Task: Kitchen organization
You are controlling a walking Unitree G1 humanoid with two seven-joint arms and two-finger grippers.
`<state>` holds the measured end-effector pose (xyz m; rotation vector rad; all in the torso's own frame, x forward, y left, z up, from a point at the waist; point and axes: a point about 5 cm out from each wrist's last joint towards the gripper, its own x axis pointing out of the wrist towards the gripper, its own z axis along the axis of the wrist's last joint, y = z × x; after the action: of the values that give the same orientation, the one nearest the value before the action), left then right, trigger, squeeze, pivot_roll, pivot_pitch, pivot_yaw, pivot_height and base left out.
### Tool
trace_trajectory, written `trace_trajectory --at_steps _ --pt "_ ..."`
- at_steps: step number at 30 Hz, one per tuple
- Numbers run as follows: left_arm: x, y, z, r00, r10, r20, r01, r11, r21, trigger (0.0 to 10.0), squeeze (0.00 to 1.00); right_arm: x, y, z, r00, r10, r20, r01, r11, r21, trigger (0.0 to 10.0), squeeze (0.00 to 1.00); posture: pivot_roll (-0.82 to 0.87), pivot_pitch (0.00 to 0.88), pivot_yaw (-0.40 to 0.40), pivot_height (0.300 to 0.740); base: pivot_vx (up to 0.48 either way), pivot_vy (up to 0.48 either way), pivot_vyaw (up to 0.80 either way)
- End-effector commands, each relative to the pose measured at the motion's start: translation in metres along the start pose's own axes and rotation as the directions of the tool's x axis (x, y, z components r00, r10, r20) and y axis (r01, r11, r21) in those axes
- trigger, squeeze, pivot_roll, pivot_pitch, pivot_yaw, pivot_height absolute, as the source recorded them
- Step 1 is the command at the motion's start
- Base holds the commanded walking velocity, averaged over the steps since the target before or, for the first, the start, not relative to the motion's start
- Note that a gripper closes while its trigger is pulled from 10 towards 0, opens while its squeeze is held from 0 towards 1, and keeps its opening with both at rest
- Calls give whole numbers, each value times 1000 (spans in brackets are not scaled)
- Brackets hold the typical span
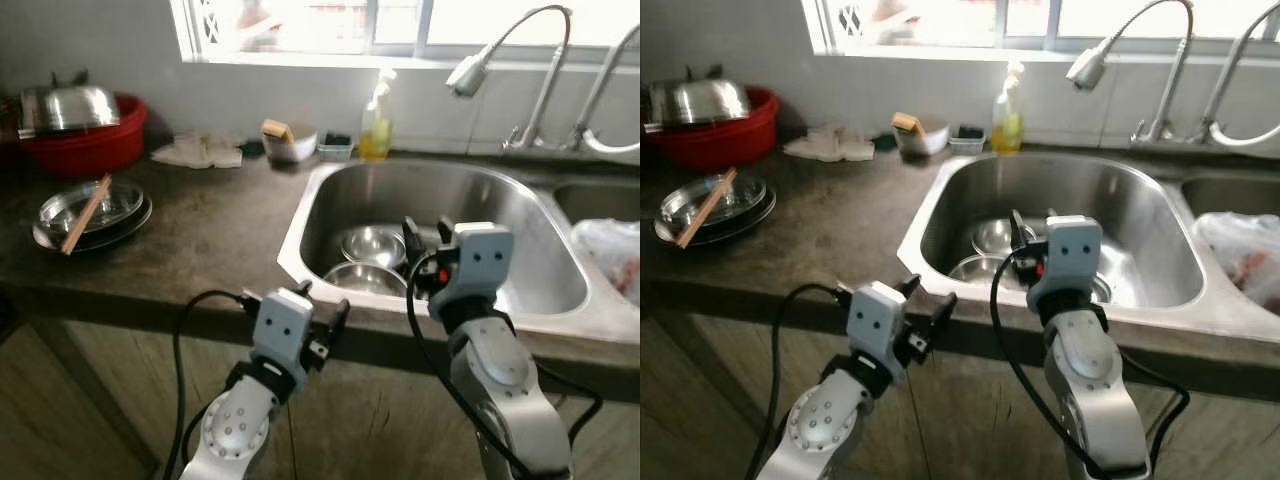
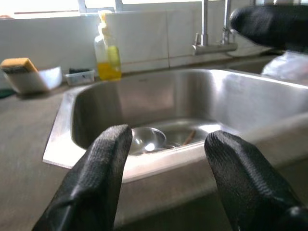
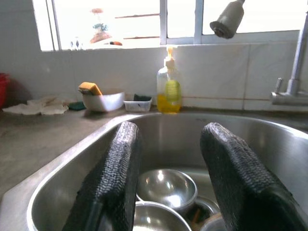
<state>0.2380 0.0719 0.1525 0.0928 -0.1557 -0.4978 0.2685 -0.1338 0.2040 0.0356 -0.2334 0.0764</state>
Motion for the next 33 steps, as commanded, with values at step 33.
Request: trace_trajectory --at_steps 33 --pt "-1 1 -1 1000 17 -4 -17 1000 9 10000 0 -6 4 -9 999 -2 -40 1 1000 -23 10000 0 5 6 -22 740 -290 0 0"
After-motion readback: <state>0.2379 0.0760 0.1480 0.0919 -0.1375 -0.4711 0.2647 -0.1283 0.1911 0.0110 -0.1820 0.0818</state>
